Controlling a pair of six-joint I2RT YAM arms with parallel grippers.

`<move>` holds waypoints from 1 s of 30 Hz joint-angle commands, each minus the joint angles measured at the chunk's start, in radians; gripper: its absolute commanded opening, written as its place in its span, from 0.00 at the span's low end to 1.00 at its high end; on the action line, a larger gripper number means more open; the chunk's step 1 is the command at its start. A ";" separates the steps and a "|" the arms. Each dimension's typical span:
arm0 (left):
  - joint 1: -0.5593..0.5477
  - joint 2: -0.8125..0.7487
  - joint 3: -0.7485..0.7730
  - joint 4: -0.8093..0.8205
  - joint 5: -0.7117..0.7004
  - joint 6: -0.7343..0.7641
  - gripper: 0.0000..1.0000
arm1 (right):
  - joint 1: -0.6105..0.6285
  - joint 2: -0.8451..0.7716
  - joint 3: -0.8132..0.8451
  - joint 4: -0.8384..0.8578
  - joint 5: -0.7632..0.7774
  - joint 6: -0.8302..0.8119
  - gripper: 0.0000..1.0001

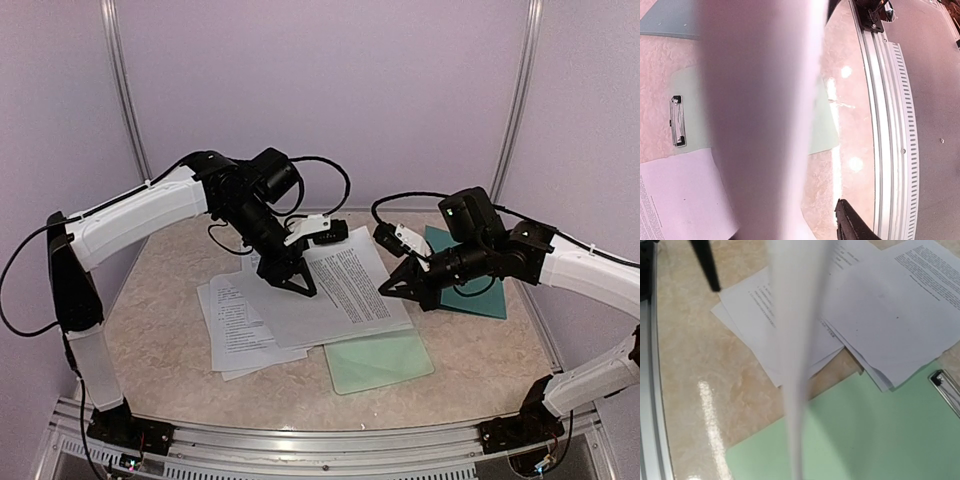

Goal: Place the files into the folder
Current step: Pass from the right arm to the left

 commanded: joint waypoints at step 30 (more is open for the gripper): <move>0.119 -0.260 -0.232 0.380 -0.044 -0.936 0.00 | -0.218 0.030 -0.108 0.332 0.050 0.422 0.99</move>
